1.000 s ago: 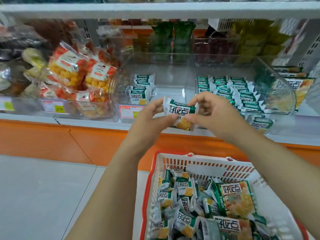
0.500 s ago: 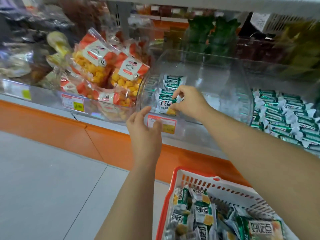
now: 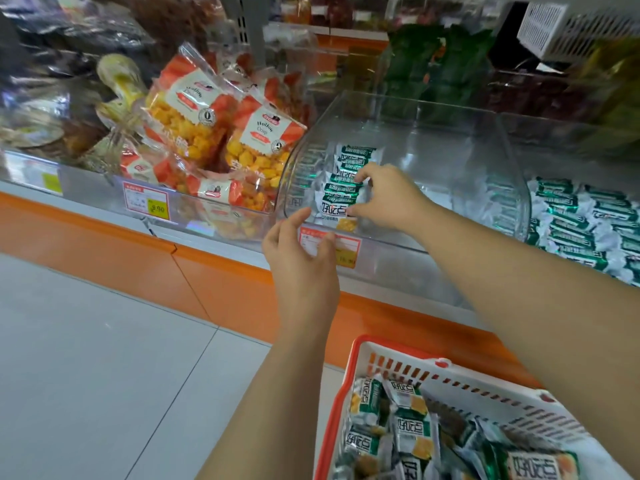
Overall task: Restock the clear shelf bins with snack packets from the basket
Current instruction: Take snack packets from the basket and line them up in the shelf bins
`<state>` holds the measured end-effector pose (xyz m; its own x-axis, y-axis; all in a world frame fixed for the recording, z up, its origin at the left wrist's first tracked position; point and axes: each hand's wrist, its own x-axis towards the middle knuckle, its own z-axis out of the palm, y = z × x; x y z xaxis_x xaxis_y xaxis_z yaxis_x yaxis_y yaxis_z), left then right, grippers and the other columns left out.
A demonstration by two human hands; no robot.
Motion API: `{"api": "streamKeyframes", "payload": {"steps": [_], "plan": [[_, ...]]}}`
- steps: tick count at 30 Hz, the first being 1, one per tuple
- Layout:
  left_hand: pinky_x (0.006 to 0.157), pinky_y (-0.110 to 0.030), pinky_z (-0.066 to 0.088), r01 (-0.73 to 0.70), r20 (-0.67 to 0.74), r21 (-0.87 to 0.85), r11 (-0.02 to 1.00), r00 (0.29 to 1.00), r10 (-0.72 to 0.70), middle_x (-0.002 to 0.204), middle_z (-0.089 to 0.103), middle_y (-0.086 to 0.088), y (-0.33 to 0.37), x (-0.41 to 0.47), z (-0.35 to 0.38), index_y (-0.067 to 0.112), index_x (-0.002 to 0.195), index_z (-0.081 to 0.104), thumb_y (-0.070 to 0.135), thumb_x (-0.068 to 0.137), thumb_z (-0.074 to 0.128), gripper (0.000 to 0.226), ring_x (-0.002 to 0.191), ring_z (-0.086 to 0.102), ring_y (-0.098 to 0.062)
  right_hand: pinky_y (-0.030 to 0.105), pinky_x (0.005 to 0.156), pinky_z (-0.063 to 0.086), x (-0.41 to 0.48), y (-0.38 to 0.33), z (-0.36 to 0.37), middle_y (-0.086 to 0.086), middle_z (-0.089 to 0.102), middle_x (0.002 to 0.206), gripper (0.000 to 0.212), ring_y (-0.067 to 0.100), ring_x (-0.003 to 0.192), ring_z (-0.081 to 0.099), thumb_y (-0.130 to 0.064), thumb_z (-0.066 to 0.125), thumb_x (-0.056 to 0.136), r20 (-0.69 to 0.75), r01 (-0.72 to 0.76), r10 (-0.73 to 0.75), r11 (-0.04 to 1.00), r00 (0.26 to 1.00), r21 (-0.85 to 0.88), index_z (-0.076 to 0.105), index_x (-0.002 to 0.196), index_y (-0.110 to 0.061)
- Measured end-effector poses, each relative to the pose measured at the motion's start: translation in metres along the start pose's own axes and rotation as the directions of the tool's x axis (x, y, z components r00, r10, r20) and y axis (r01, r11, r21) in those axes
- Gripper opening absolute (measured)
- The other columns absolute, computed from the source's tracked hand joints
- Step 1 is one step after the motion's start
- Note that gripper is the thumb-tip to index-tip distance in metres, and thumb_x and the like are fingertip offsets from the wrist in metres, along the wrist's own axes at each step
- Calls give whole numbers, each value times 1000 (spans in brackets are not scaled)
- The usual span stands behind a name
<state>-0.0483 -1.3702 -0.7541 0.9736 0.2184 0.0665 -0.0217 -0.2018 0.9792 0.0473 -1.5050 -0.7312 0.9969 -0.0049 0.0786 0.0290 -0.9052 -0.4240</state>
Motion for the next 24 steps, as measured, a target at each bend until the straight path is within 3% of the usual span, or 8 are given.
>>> {"api": "streamKeyframes", "payload": {"steps": [3,6,8,10,14,18,21,24], "plan": [[87,-6,23,18,-84,8,1000,996,-17,141,27,-1,5,-11,0,30,129,48,20,92,60,40,125,37,-12,22,79,37,-44,-1,-17,5,51,118,45,18,99,54,-22,70,82,-192,113,-84,984,978,140,53,123,-15],[98,-25,35,-76,-152,37,996,985,81,129,33,4,11,-30,5,34,120,50,20,92,59,32,112,43,-11,18,72,44,-116,0,-23,0,58,100,30,11,84,55,-11,65,85,-438,326,-197,914,877,242,58,114,-13],[96,-34,41,-138,-137,53,989,980,145,115,35,8,12,-46,11,35,108,50,18,93,57,24,107,45,-12,16,69,46,-160,9,-15,-1,62,92,22,9,81,57,-7,62,85,-511,381,-205,885,835,268,60,107,-10],[93,-35,42,-185,-108,63,981,976,191,108,34,11,12,-61,18,34,103,49,17,93,55,21,104,46,-12,15,68,46,-193,23,0,-5,61,87,18,4,80,57,-7,60,86,-506,349,-150,878,850,327,61,104,-10],[91,-39,43,-225,-61,117,967,970,233,108,38,10,-1,-90,36,34,103,49,13,93,53,23,99,48,-11,9,65,41,-235,58,35,-14,58,83,18,-4,75,53,-8,60,89,-317,138,-3,904,948,405,57,99,-23],[88,-46,46,-166,25,253,953,986,165,115,48,4,-51,-120,53,27,108,57,9,91,51,25,102,53,-19,18,71,41,-259,103,69,-11,58,87,13,1,79,53,-14,56,91,-67,-147,175,941,982,304,60,102,-21],[84,-38,47,-31,63,322,946,998,12,115,53,2,-97,-147,60,23,109,59,9,93,50,23,102,55,-20,22,78,43,-278,132,92,-4,59,98,18,11,87,54,-15,54,94,151,-391,362,874,920,289,61,110,-15],[74,-23,40,110,105,322,940,983,-151,122,54,0,-132,-174,72,22,112,59,9,94,49,24,94,49,-9,27,88,44,-291,152,110,4,61,116,25,16,99,55,-17,55,94,340,-558,464,783,818,275,59,118,-12]]}}
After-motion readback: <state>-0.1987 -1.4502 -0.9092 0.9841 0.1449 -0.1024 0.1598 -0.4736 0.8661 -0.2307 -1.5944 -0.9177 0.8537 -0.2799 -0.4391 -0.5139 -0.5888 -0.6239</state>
